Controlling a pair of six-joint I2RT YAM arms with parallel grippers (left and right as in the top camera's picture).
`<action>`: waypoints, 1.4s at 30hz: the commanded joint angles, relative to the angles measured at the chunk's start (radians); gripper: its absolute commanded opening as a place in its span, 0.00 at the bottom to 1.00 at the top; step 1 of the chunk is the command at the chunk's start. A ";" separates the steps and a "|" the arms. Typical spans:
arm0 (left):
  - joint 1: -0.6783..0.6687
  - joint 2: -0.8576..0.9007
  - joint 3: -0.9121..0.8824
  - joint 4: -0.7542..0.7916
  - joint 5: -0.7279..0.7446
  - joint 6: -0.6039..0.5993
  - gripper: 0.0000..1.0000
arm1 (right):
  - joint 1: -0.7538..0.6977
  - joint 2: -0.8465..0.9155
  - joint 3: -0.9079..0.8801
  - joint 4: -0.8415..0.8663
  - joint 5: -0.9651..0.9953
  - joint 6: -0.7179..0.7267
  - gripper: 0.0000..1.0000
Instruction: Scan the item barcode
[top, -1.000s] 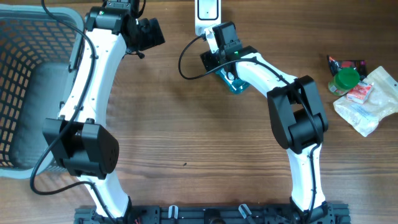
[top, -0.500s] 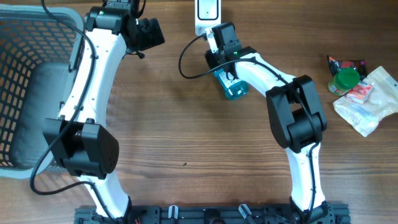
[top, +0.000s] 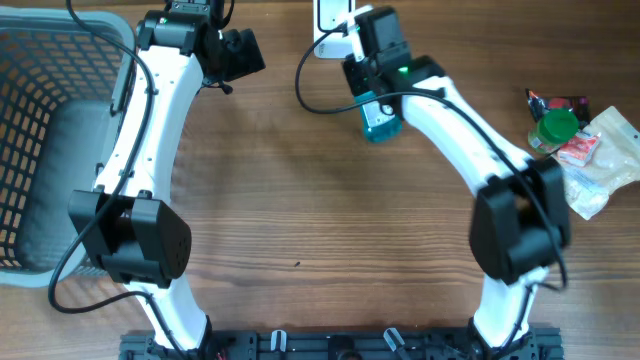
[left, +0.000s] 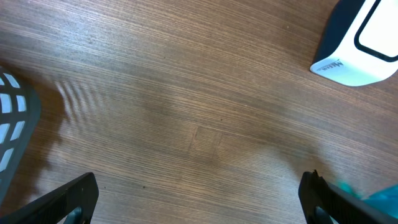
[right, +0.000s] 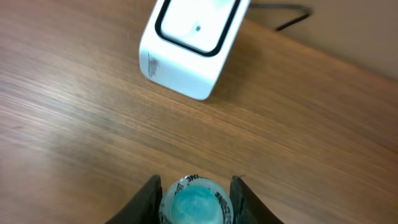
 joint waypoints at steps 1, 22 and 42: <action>-0.001 0.000 -0.005 0.000 -0.017 -0.017 1.00 | -0.002 -0.122 0.014 -0.053 0.024 0.126 0.15; -0.001 0.000 -0.005 -0.014 -0.017 -0.016 1.00 | -0.002 -0.143 0.008 -0.270 0.006 0.306 0.11; 0.000 0.000 -0.005 -0.015 -0.017 -0.016 1.00 | -0.002 -0.134 0.008 -0.319 -0.006 0.368 0.67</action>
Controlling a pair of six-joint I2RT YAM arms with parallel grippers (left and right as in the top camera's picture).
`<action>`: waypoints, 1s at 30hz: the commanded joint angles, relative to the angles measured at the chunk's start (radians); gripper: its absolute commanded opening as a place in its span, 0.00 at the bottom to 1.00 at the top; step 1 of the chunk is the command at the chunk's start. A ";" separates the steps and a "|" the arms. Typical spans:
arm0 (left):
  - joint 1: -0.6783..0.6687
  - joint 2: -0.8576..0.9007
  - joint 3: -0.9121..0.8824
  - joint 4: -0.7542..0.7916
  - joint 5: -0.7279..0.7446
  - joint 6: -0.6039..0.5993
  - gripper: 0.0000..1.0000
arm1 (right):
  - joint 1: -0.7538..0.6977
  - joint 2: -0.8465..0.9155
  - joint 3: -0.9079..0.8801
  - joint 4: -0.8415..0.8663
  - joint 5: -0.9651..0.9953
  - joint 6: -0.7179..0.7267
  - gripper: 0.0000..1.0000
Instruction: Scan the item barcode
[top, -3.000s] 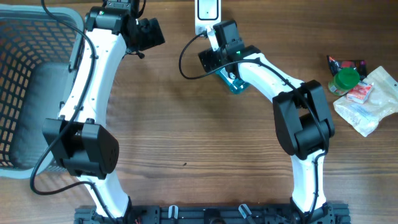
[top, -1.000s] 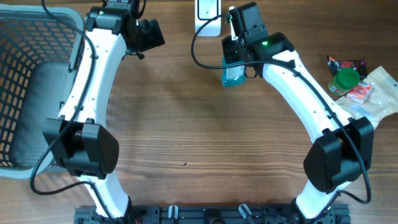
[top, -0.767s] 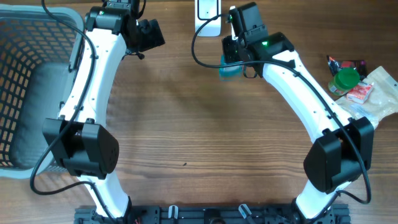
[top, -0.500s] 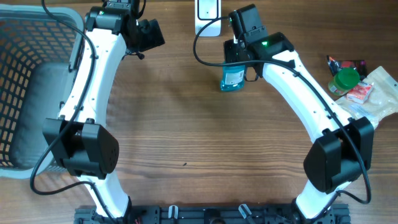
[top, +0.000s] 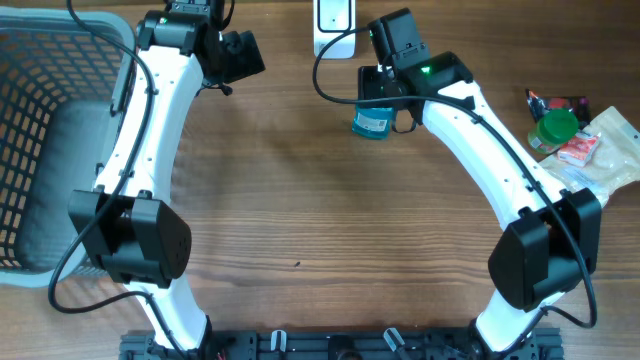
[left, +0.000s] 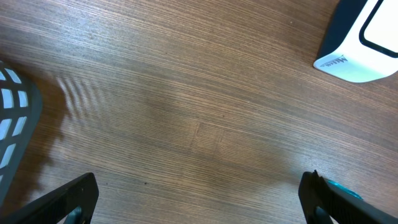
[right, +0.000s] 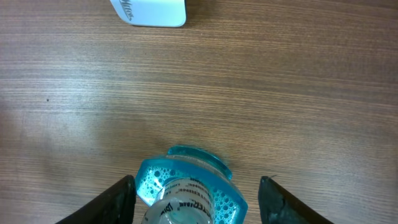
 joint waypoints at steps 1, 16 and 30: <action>0.000 0.000 -0.005 -0.001 -0.017 -0.016 1.00 | -0.002 -0.020 0.011 0.003 -0.001 0.011 0.69; 0.000 -0.008 -0.005 -0.003 -0.092 -0.017 1.00 | -0.046 -0.019 0.407 -0.500 -0.042 0.438 0.99; -0.062 -0.008 -0.005 -0.056 -0.095 -0.013 1.00 | -0.076 0.165 0.564 -0.651 -0.170 0.426 1.00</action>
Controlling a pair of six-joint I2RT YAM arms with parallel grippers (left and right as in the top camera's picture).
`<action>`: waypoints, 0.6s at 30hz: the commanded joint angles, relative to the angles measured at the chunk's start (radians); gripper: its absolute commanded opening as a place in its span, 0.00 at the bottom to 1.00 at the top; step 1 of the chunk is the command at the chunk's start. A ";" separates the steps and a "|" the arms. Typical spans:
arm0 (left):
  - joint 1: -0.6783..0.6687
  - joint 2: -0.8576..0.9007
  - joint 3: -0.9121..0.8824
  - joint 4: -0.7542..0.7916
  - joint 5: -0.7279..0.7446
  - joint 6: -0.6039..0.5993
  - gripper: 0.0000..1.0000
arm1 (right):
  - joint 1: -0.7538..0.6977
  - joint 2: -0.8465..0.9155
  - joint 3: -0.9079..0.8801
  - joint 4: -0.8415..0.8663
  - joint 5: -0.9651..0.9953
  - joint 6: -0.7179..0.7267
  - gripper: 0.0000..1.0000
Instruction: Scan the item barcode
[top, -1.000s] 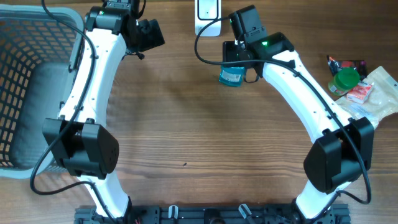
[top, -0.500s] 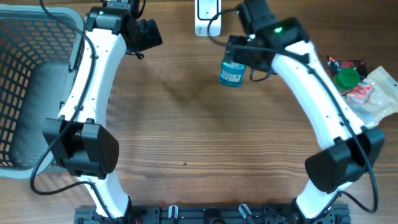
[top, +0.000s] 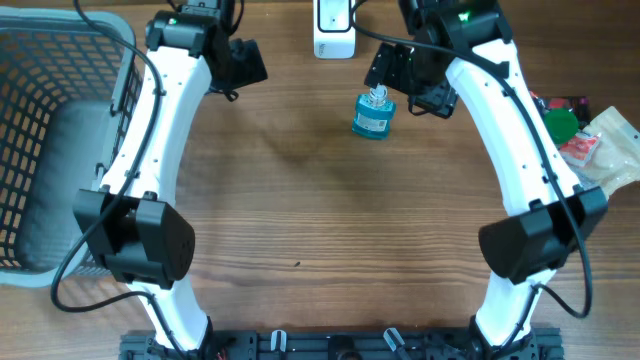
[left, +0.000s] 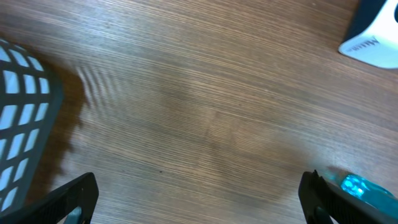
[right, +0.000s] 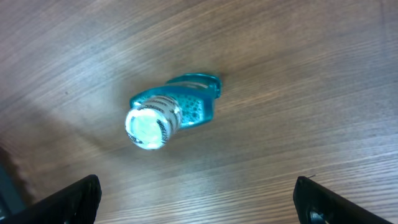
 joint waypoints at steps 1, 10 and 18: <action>-0.034 -0.008 -0.005 -0.001 -0.020 -0.013 1.00 | 0.001 0.053 0.093 -0.013 -0.016 0.006 0.99; -0.052 -0.008 -0.005 -0.004 -0.124 -0.010 1.00 | 0.044 0.222 0.104 -0.011 0.031 -0.069 1.00; -0.050 -0.008 -0.005 -0.005 -0.124 0.010 1.00 | 0.052 0.277 0.104 0.023 0.045 -0.134 0.99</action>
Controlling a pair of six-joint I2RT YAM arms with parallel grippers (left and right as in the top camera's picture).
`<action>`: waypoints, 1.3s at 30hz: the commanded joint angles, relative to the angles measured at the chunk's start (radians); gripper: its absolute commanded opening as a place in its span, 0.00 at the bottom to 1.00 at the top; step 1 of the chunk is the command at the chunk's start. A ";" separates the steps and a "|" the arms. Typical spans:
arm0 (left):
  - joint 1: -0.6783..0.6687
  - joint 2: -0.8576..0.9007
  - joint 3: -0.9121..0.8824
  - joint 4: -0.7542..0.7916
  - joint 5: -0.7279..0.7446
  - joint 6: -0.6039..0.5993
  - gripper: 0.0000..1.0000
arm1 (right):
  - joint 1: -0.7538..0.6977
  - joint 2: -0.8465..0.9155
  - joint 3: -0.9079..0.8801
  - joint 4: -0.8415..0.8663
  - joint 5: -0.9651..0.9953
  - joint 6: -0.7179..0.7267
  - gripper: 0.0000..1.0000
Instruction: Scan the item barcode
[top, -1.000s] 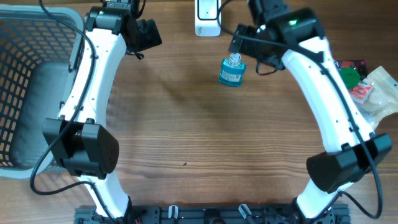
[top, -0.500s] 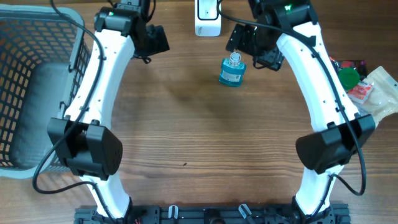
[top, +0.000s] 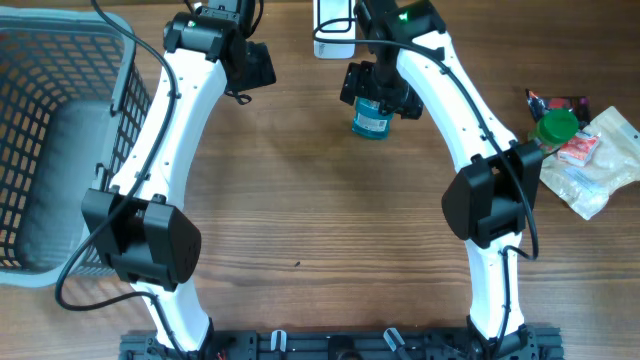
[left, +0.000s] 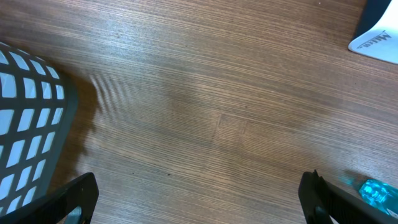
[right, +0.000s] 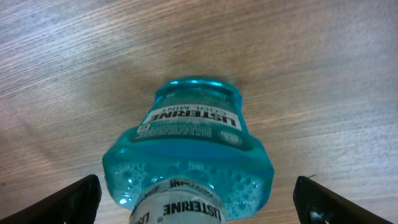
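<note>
A blue Listerine bottle (right: 193, 149) stands upright on the wooden table (top: 300, 200), just in front of the white scanner (top: 333, 40). In the overhead view the bottle (top: 370, 118) is partly under my right gripper (top: 372, 90). My right gripper (right: 199, 208) hangs close above the bottle's cap, open wide, one finger on each side and neither touching it. Further left, my left gripper (top: 255, 65) hovers over bare table. My left gripper (left: 199, 205) is open and empty, with the bottle (left: 373, 190) at its right edge and a scanner corner (left: 379, 37) above.
A grey plastic basket (top: 50, 130) fills the left side of the table. At the right edge lie snack packets (top: 595, 165) and a green-lidded item (top: 558, 127). The scanner's cable runs off the back edge.
My right gripper was higher and to the right of the bottle. Now it is low over the bottle, still open, its fingers on either side of the cap. The left gripper has shifted slightly.
My right gripper was shut on the bottle's cap, holding it before the scanner. Then the bottle stood on the table with the jaws open around it. Then the gripper was high and off to the right. Now it hangs open right over the bottle.
</note>
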 joint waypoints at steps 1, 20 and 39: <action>0.004 -0.008 -0.005 -0.002 -0.021 0.007 1.00 | 0.000 0.023 0.015 0.011 0.027 -0.065 1.00; 0.004 -0.008 -0.005 -0.003 -0.021 0.007 1.00 | 0.000 0.069 0.014 0.029 0.026 -0.114 0.75; 0.005 -0.008 -0.005 -0.027 -0.021 0.007 1.00 | 0.000 0.094 0.008 0.006 0.013 -0.006 0.84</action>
